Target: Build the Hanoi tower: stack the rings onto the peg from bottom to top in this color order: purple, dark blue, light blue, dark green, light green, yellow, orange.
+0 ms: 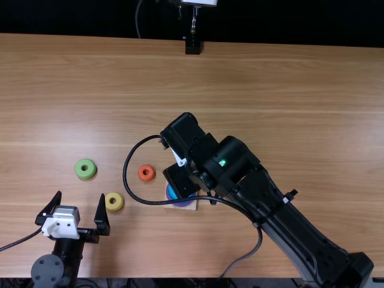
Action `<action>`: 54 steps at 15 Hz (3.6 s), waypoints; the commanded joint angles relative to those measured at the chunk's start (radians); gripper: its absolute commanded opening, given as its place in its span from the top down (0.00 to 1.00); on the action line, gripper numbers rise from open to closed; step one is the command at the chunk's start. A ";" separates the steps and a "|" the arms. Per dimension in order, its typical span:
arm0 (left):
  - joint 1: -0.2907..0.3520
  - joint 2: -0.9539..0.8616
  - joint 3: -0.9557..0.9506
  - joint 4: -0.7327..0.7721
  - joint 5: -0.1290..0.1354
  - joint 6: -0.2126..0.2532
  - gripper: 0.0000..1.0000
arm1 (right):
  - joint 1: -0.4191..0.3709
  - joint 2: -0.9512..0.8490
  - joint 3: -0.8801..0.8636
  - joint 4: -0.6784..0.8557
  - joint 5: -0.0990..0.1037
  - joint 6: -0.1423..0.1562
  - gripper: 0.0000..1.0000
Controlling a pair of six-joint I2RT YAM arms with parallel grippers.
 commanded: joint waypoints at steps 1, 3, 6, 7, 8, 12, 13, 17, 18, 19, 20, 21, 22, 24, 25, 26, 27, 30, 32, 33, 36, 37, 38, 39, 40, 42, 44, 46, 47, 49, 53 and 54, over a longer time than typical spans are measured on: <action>0.009 -0.012 -0.044 -0.011 0.001 0.006 0.00 | -0.001 -0.023 -0.015 0.001 -0.005 0.007 0.75; 0.009 -0.012 -0.044 -0.011 0.001 0.007 0.00 | 0.000 -0.023 -0.011 0.003 -0.005 0.009 0.72; 0.009 -0.012 -0.044 -0.011 0.001 0.007 0.00 | 0.000 -0.024 -0.012 0.003 -0.003 0.009 0.62; 0.009 -0.012 -0.044 -0.011 0.001 0.006 0.00 | 0.000 -0.024 -0.012 0.003 -0.003 0.009 0.60; 0.009 -0.012 -0.044 -0.011 0.001 0.007 0.00 | 0.000 -0.024 -0.012 0.003 -0.003 0.009 0.59; 0.009 -0.012 -0.044 -0.011 0.001 0.006 0.00 | 0.000 -0.023 -0.012 0.003 -0.001 0.009 0.41; 0.009 -0.012 -0.044 -0.011 0.001 0.006 0.00 | 0.000 -0.023 -0.012 0.005 0.001 0.009 0.23; 0.009 -0.012 -0.044 -0.011 0.001 0.007 0.00 | 0.000 -0.023 -0.011 0.005 0.003 0.009 0.00; 0.009 -0.012 -0.044 -0.011 0.001 0.007 0.00 | 0.000 -0.023 -0.012 0.007 0.003 0.009 0.00; 0.009 -0.012 -0.044 -0.011 0.001 0.007 0.00 | 0.000 -0.023 -0.012 0.007 0.005 0.009 0.00; 0.009 -0.012 -0.044 -0.011 0.001 0.007 0.00 | 0.000 -0.023 -0.011 0.007 0.003 0.009 0.00; 0.009 -0.012 -0.044 -0.011 0.001 0.007 0.00 | 0.000 -0.024 -0.009 0.010 0.005 0.011 0.00; 0.009 -0.012 -0.044 -0.011 0.001 0.007 0.00 | 0.000 -0.023 -0.004 0.018 0.003 0.014 0.00; 0.009 -0.012 -0.044 -0.011 0.001 0.007 0.00 | 0.000 -0.024 -0.003 0.101 0.005 0.014 0.00; 0.009 -0.012 -0.044 -0.011 0.001 0.006 0.00 | -0.001 -0.026 -0.004 0.172 0.005 0.016 0.00; 0.009 -0.012 -0.044 -0.011 0.001 0.007 0.00 | -0.020 -0.026 -0.011 0.248 0.006 0.016 0.00; 0.009 -0.012 -0.044 -0.011 0.001 0.007 0.00 | -0.066 -0.030 -0.017 0.325 0.006 0.014 0.00; 0.009 -0.012 -0.044 -0.011 0.001 0.007 0.00 | -0.178 -0.049 -0.070 0.522 0.008 0.011 0.00; 0.009 -0.012 -0.044 -0.011 0.001 0.007 0.00 | -0.225 -0.217 -0.138 0.625 0.006 0.000 0.00; 0.009 -0.012 -0.044 -0.011 0.001 0.007 0.00 | -0.262 -0.319 -0.199 0.666 0.006 0.000 0.00; 0.009 -0.012 -0.044 -0.011 0.001 0.007 0.00 | -0.357 -0.572 -0.442 0.829 0.001 -0.008 0.00; 0.009 -0.012 -0.044 -0.011 0.001 0.007 0.00 | -0.414 -0.668 -0.541 0.885 -0.001 -0.008 0.00; 0.009 -0.012 -0.044 -0.011 0.001 0.007 0.00 | -0.478 -0.767 -0.638 0.933 -0.003 -0.006 0.00; 0.009 -0.012 -0.044 -0.011 0.001 0.007 0.00 | -0.538 -0.845 -0.727 0.964 -0.003 -0.006 0.00; 0.009 -0.012 -0.044 -0.011 0.001 0.006 0.00 | -0.583 -0.909 -0.828 0.986 -0.003 -0.010 0.00; 0.009 -0.012 -0.044 -0.011 0.001 0.007 0.00 | -0.621 -1.066 -1.046 1.080 -0.005 -0.054 0.00; 0.009 -0.012 -0.044 -0.011 0.001 0.007 0.00 | -0.642 -1.267 -1.268 1.181 -0.003 -0.120 0.00; 0.009 -0.012 -0.044 -0.011 0.001 0.006 0.00 | -0.662 -1.465 -1.462 1.216 -0.005 -0.124 0.00; 0.009 -0.012 -0.044 -0.011 0.001 0.007 0.00 | -0.684 -1.537 -1.535 1.216 -0.003 -0.118 0.00; 0.009 -0.012 -0.044 -0.011 0.001 0.007 0.00 | -0.690 -1.619 -1.652 1.218 -0.003 -0.116 0.00; 0.009 -0.012 -0.044 -0.011 0.001 0.007 0.00 | -0.736 -1.708 -1.775 1.218 -0.003 -0.124 0.00; 0.009 -0.012 -0.044 -0.011 0.001 0.006 0.00 | -0.747 -1.724 -1.801 1.218 -0.005 -0.129 0.00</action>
